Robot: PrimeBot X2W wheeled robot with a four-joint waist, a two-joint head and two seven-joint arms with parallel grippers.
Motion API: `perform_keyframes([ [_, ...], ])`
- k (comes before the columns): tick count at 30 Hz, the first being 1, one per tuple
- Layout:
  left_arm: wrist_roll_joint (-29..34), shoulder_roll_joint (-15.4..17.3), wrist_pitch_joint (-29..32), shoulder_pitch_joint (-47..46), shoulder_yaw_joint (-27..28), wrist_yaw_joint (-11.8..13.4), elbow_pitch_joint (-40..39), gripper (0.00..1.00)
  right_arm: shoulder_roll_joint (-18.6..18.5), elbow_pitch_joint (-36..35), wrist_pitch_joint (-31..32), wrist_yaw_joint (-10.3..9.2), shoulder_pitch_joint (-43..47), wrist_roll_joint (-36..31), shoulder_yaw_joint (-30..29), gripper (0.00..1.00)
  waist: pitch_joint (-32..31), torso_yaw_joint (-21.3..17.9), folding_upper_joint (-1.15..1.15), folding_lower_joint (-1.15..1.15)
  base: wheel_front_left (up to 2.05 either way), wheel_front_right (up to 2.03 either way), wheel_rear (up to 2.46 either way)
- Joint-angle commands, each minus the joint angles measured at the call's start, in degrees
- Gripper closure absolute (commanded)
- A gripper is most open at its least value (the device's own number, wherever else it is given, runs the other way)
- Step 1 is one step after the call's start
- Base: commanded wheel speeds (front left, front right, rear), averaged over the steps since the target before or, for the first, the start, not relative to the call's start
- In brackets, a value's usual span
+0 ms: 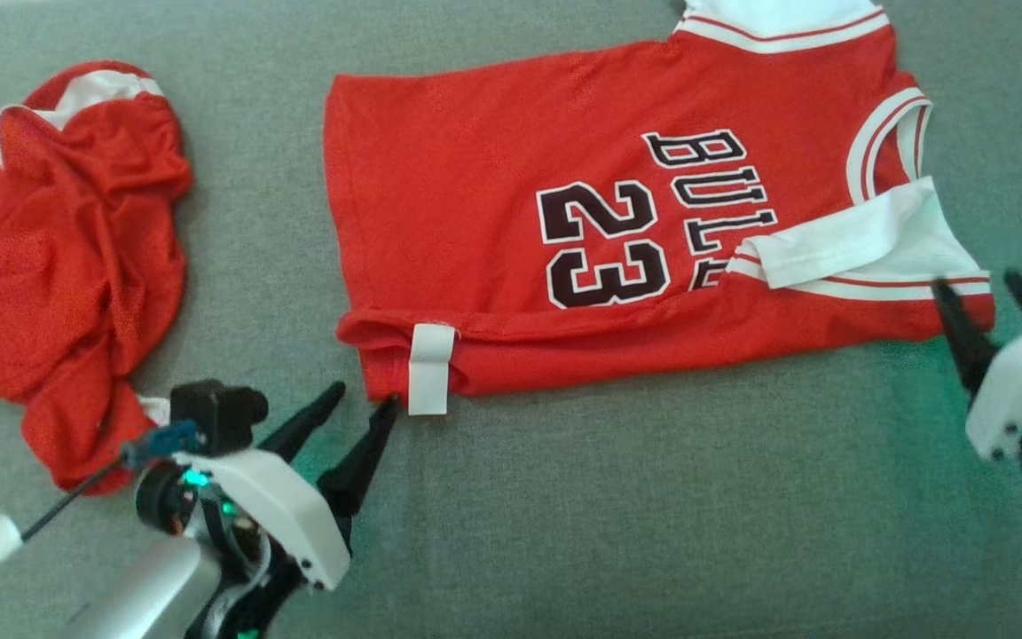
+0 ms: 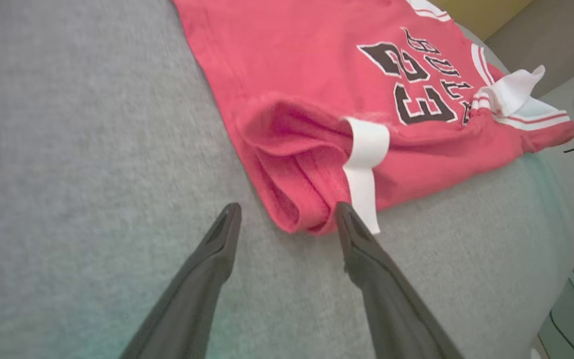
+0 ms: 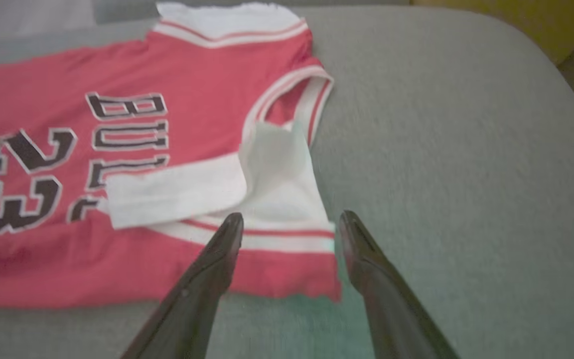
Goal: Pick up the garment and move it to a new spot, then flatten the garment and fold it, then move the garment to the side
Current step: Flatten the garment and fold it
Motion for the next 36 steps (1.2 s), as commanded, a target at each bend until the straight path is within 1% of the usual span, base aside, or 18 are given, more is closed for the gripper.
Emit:
perform_keyframes([
  [1,-0.2,1.8,-0.4,-1.7,2.5,0.3,-1.9,0.0,-1.7,-2.7,0.4,-0.04,-0.6,-0.6,0.9,0.0,0.5,0.0,0.0,0.01,0.0,0.0,0.0],
  [5,-0.2,1.3,-0.4,-2.1,2.5,0.8,-2.2,0.0,-3.1,-3.1,0.8,-0.04,0.5,-2.2,0.3,0.0,1.7,-0.1,0.0,0.01,0.0,0.0,0.0],
  [13,0.1,-0.1,0.8,-4.8,1.6,0.3,0.0,0.0,-2.4,-1.4,1.7,-0.04,-0.7,-3.3,0.1,0.0,2.9,-0.4,0.0,0.01,0.0,0.0,0.0],
  [20,-0.5,-1.1,1.8,-5.5,0.5,-0.7,1.4,0.0,-2.1,1.2,3.1,-0.04,-2.1,-3.4,0.9,0.0,4.0,-0.3,0.0,0.01,0.0,0.0,0.0],
  [24,-1.6,-1.7,3.3,-5.9,-0.5,-2.2,2.6,0.0,-1.5,2.9,4.9,-0.04,-3.2,-2.1,2.8,0.0,4.8,-0.1,0.0,0.01,0.0,0.0,0.0],
  [25,-1.6,-1.8,3.7,-6.1,-0.9,-2.8,2.9,0.17,-1.2,3.4,5.5,-0.04,-3.5,-1.4,3.3,0.0,4.9,0.0,0.0,0.01,0.0,0.0,0.0],
  [26,-1.8,-2.1,3.9,-6.3,-1.2,-3.2,3.2,0.54,-1.0,3.9,5.9,-0.04,-3.8,-0.8,3.7,0.0,5.0,0.0,0.0,0.01,0.0,0.0,0.0],
  [27,-2.0,-2.4,4.0,-6.6,-1.5,-3.8,3.6,1.0,-1.0,4.3,6.2,-0.04,-4.1,-0.3,4.0,0.49,5.1,0.1,0.0,0.01,0.0,0.0,0.0],
  [28,-2.2,-2.8,3.9,-6.8,-1.5,-4.3,3.9,1.0,-0.9,4.5,6.3,-0.04,-4.5,0.3,4.1,0.95,5.0,0.3,0.0,0.01,0.0,0.0,0.0],
  [29,-2.4,-3.1,3.8,-7.1,-1.5,-4.7,4.4,1.0,-0.9,4.8,6.3,-0.04,-4.7,0.8,4.1,1.0,4.9,0.4,0.0,0.01,0.0,0.0,0.0],
  [31,-2.6,-3.2,3.8,-7.3,-1.6,-5.2,4.9,1.0,-1.1,4.9,6.4,-0.04,-4.9,1.3,4.4,1.0,4.6,0.5,0.0,0.01,0.0,0.0,0.0],
  [34,-4.0,-3.4,3.9,-7.7,-1.3,-6.6,5.8,1.0,-2.3,5.1,7.0,-0.04,-5.0,3.1,4.3,1.0,3.3,0.6,0.0,0.01,0.0,0.0,0.0],
  [36,-5.2,-2.5,4.2,-7.6,-0.8,-7.3,5.4,1.0,-3.6,4.7,7.9,-0.04,-4.7,4.6,3.9,1.0,2.2,0.6,0.0,0.01,0.0,0.0,0.0],
])
